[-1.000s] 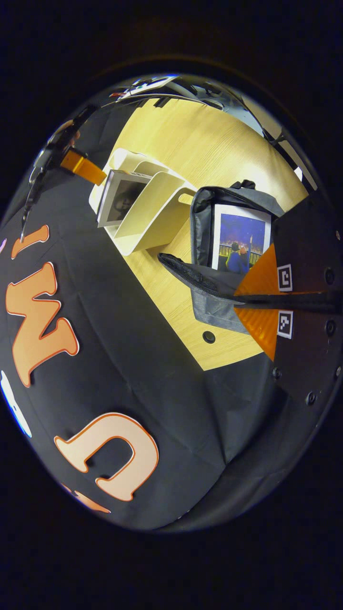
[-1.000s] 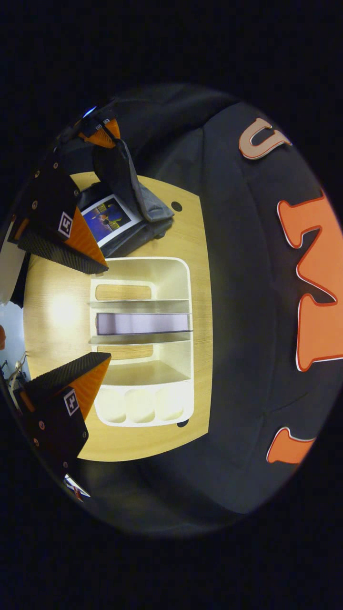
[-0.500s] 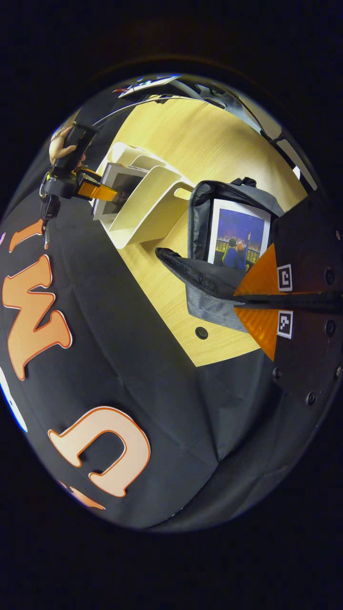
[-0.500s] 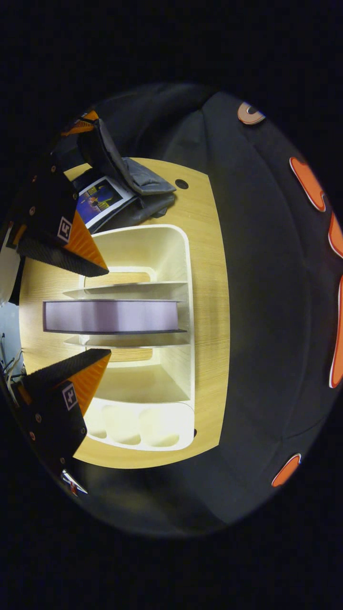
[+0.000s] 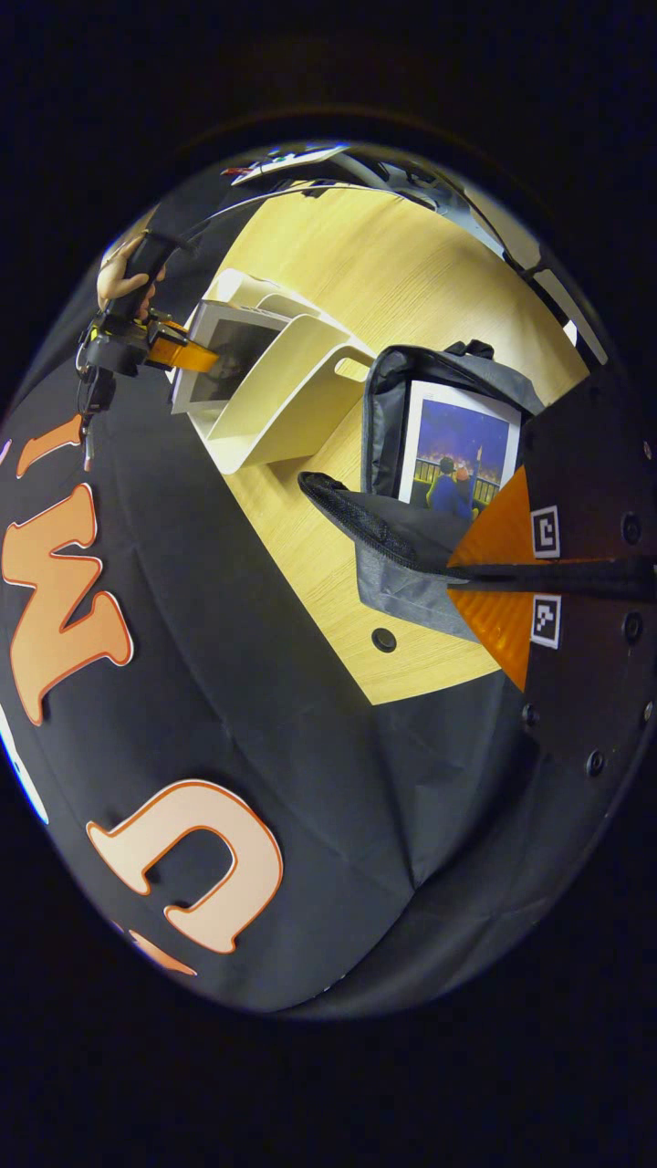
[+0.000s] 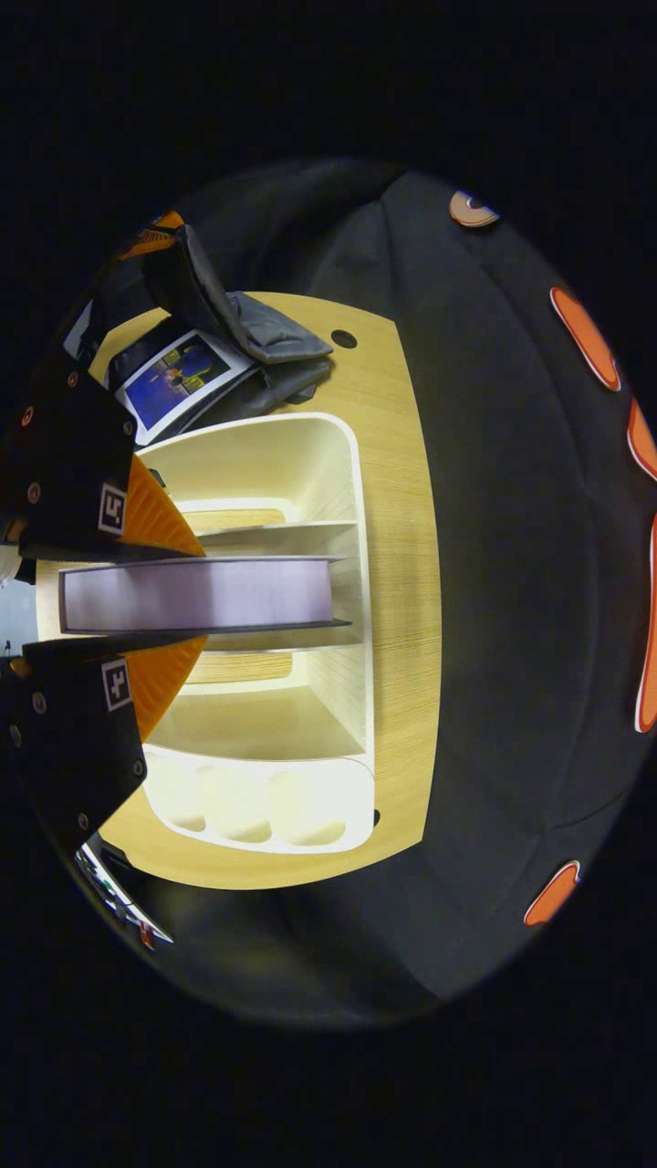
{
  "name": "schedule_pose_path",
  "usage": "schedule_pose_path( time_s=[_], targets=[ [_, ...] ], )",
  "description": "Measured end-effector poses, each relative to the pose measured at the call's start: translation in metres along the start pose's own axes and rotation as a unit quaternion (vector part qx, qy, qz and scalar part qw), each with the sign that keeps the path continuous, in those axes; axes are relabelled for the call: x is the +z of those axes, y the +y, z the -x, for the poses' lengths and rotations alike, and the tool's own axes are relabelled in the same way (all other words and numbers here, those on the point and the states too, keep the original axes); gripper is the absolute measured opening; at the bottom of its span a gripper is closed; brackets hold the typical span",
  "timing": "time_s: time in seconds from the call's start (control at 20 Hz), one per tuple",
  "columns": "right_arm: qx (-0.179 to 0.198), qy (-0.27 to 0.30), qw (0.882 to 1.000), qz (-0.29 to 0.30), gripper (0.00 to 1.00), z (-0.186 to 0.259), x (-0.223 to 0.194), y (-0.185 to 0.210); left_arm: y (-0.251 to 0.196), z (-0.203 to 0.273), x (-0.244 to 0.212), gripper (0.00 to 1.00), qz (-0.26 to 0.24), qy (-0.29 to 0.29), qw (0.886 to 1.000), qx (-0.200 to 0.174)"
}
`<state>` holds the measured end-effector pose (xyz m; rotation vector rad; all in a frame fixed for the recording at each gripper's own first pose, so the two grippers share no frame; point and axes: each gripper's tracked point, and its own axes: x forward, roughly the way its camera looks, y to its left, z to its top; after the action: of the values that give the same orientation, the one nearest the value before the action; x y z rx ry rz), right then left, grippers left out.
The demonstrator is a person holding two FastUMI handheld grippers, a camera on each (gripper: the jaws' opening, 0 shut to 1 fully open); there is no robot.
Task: Open the schoolbag, grab two books from the bookshelf and put them into the schoolbag.
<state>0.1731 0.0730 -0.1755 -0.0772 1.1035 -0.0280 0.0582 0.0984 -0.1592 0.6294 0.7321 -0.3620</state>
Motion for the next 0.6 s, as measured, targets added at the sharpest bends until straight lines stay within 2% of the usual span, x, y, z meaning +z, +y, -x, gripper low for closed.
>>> schedule_pose_path(
  time_s=[0.25, 0.6],
  targets=[
    [-0.007, -0.024, 1.0, -0.004, 0.33, 0.045, 0.002, -0.005, 0.0, -0.002, -0.001, 0.0, -0.001, 0.0, 1.0, -0.006],
    [0.005, -0.096, 0.995, -0.024, 0.32, 0.147, -0.002, -0.01, -0.004, -0.008, 0.008, 0.01, -0.016, -0.004, 1.0, -0.018]
  ],
)
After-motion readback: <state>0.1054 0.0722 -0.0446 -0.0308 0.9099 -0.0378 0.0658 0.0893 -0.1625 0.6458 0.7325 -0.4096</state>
